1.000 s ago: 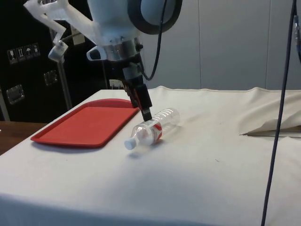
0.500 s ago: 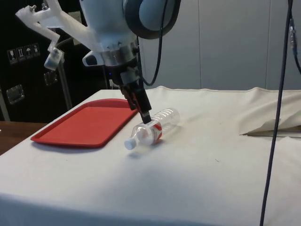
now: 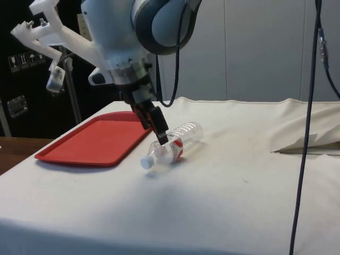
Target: Place the bottle upright on the tray.
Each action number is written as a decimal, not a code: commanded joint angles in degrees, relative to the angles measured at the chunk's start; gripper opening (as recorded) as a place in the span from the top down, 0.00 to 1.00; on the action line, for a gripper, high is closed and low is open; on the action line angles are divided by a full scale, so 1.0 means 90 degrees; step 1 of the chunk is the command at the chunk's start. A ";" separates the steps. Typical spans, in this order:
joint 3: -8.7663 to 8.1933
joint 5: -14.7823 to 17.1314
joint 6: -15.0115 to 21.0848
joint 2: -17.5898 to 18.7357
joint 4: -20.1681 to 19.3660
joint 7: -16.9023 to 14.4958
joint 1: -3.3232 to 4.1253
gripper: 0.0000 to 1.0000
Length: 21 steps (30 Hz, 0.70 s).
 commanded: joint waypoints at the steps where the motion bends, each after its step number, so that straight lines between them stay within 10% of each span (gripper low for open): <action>1: -0.0013 -0.0057 -0.0076 0.0089 0.0083 -0.0038 0.0013 0.00; 21: -0.0006 -0.0567 -0.0420 0.0350 0.0236 -0.0318 0.0045 0.00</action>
